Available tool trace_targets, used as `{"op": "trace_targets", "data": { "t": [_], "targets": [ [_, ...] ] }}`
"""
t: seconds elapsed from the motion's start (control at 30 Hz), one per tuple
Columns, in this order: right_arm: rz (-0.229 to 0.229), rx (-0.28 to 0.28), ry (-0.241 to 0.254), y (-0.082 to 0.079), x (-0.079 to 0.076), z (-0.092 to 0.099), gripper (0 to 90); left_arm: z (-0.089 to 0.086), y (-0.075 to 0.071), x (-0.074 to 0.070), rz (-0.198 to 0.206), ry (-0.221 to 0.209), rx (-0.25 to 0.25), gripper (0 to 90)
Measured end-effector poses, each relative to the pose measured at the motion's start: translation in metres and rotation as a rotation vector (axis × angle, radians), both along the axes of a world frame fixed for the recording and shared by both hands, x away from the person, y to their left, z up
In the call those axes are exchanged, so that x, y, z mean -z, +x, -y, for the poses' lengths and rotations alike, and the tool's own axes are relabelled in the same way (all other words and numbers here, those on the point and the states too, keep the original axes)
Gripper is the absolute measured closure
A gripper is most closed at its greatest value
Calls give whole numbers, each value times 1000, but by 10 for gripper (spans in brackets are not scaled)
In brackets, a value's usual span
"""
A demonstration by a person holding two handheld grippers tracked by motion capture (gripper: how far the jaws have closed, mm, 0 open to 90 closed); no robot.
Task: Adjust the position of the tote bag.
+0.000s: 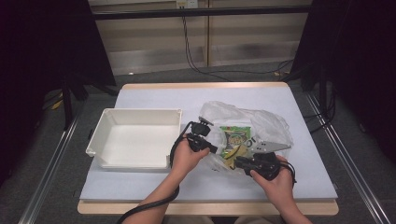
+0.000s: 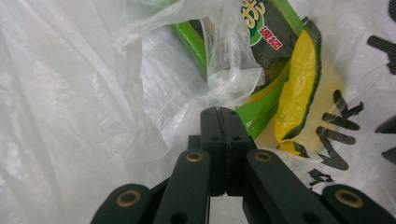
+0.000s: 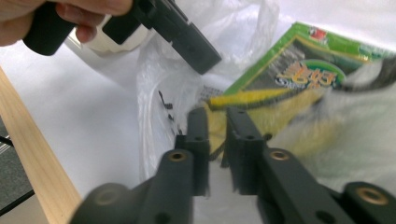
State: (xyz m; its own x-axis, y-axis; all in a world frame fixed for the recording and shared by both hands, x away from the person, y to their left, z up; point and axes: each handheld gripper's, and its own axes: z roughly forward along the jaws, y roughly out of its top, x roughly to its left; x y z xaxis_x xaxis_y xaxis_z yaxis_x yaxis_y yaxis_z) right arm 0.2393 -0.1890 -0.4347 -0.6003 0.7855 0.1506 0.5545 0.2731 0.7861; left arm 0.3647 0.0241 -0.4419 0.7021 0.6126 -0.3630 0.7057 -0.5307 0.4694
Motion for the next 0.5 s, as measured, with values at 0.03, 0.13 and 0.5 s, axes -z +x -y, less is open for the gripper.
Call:
{"op": "trace_targets", "data": {
  "t": [0.03, 0.13, 0.5],
  "targets": [
    [4, 1, -5, 1, -1, -1, 877, 2, -1, 0, -4, -10, -19, 899],
    [16, -3, -6, 3, -6, -4, 900, 5, -3, 3, -9, -25, -20, 900],
    [-11, 34, -84, 37, 0, -14, 891, 4, -7, 9, -12, -10, 26, 900]
  ]
}}
